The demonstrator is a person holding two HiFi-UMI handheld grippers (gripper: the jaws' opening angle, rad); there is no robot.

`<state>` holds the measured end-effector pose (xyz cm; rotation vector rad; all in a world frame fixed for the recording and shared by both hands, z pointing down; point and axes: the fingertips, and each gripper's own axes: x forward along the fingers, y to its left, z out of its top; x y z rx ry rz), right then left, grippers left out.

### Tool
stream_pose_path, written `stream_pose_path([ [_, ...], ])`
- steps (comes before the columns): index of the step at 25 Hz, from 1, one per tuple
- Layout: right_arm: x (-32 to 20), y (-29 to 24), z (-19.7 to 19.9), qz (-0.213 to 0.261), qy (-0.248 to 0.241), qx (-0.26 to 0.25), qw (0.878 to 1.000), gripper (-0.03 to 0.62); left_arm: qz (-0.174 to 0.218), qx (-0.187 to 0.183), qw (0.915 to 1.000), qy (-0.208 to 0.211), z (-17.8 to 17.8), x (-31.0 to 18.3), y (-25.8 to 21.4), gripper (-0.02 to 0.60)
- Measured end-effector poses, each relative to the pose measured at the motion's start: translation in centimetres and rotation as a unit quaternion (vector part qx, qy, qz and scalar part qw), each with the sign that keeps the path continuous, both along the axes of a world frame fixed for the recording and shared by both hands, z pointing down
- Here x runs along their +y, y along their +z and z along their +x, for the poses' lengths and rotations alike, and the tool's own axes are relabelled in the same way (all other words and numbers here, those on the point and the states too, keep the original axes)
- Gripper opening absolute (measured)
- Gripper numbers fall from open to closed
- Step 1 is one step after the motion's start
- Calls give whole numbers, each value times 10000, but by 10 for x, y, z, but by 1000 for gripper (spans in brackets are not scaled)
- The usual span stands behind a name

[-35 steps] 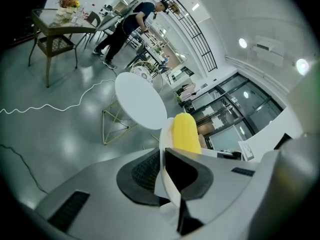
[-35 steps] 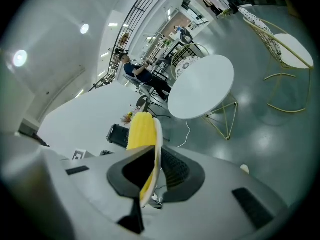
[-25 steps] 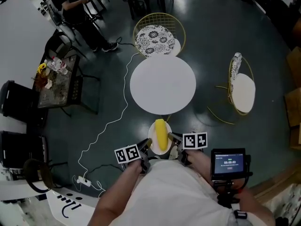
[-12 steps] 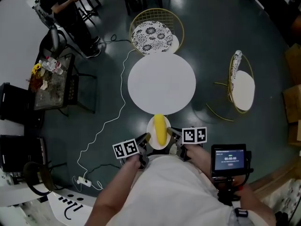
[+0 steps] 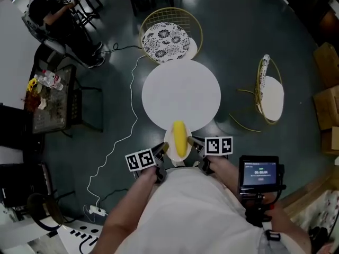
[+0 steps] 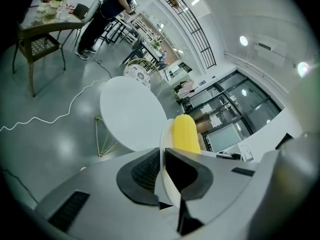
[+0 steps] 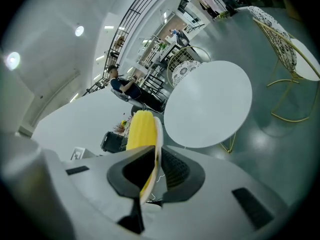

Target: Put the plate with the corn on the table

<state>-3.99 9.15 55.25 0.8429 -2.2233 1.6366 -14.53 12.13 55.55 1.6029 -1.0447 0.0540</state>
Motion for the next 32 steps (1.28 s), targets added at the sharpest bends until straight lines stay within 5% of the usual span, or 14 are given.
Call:
stream_pose_path([
  [10,-35,3,-30,140,212,78,9996,48,97,29,9997,209,-32,-38,0,37],
  [32,-83,11,-14,-66,162,-31,9998,48,-67,-63,9994,321,-14,-89,12,38],
])
